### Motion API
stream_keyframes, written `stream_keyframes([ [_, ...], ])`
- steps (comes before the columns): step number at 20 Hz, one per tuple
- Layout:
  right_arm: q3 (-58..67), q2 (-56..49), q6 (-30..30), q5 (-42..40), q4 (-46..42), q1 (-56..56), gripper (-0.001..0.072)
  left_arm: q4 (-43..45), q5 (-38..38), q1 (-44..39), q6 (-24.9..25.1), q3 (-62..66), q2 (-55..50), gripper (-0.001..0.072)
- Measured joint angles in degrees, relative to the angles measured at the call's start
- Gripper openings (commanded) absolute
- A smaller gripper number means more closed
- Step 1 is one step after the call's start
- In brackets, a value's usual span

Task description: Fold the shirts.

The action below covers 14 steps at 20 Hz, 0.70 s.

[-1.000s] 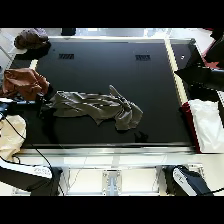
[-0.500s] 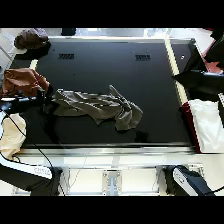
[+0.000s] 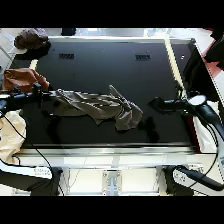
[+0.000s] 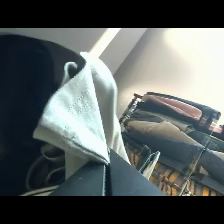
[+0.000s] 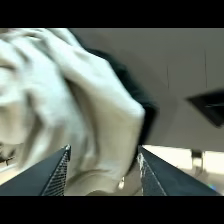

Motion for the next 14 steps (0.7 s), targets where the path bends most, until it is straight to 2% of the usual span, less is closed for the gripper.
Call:
stream_keyframes([
  [8, -1.09, -9.46, -2.47, -2.56, 2.21, 2.91, 0.0482, -0.11, -0.09, 0.0, 0.02, 0.0, 0.79, 0.0008],
  [12, -1.14, -12.07, -4.22, -3.21, 5.84, 3.41, 0.0424, -0.09, -0.09, 0.0, 0.07, 0.0, 0.79, 0.0009],
  [13, -1.14, -12.74, -5.35, -3.23, 7.37, 3.78, 0.0376, -0.09, -0.07, 0.0, 0.07, 0.0, 0.79, 0.0009],
  [14, -1.05, -13.44, -6.56, -3.32, 8.83, 4.37, 0.0373, -0.09, -0.07, 0.0, 0.09, 0.0, 0.79, 0.0009],
])
